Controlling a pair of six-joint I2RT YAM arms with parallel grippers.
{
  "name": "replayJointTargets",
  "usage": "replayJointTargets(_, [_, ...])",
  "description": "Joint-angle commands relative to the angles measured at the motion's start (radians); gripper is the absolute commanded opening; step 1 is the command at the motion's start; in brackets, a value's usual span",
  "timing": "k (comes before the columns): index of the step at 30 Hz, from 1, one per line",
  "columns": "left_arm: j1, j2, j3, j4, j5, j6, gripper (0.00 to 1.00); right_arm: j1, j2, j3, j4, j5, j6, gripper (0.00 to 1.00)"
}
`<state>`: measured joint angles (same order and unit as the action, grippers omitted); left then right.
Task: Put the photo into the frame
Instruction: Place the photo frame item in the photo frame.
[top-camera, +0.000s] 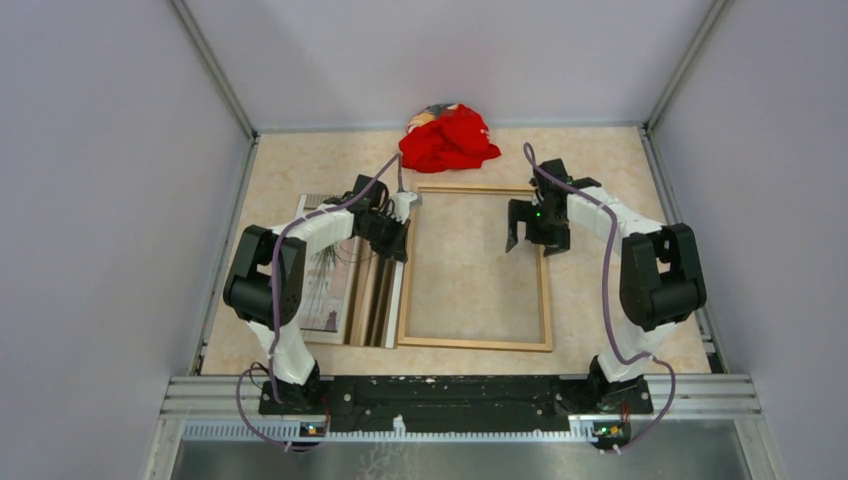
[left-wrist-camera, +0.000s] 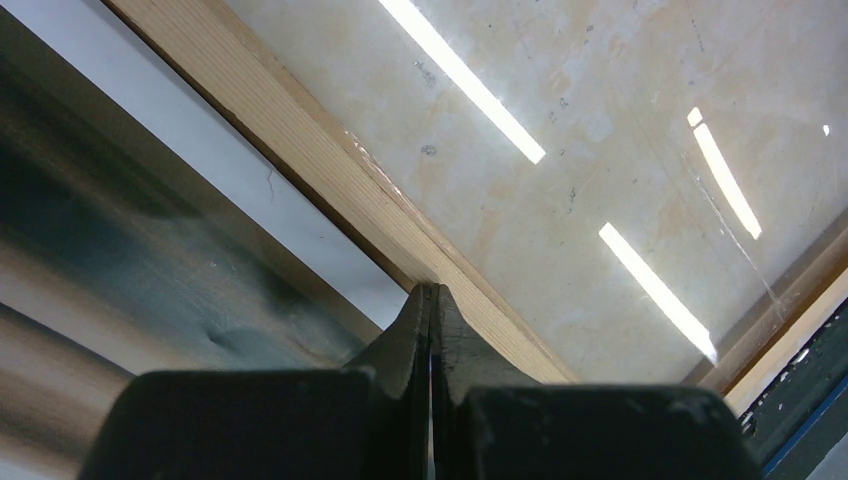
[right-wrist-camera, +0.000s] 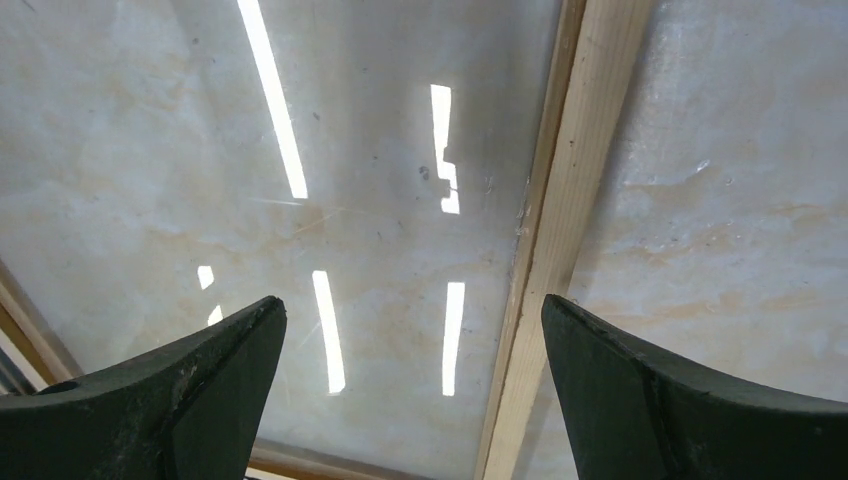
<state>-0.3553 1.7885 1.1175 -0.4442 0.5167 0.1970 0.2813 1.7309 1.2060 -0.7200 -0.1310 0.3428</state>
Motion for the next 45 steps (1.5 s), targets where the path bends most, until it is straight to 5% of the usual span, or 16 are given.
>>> replayJointTargets(1, [-0.013,0.009,-0.012,-0.019,-0.017,0.025,0.00,0.007,-0.012,0.041,-0.016,0.046,-0.013,0.99])
replayJointTargets(14, [-0.013,0.009,-0.007,-0.023,-0.015,0.025,0.00,0.001,-0.059,0.002,0.017,0.034,0.027,0.99])
replayJointTargets(29, [-0.084,0.025,0.004,0.012,-0.028,0.005,0.00,-0.161,-0.034,-0.100,0.160,-0.122,0.099,0.98])
replayJointTargets(45, [-0.152,0.105,0.083,0.019,-0.026,-0.017,0.00,-0.246,0.127,0.075,0.196,-0.250,0.152,0.98])
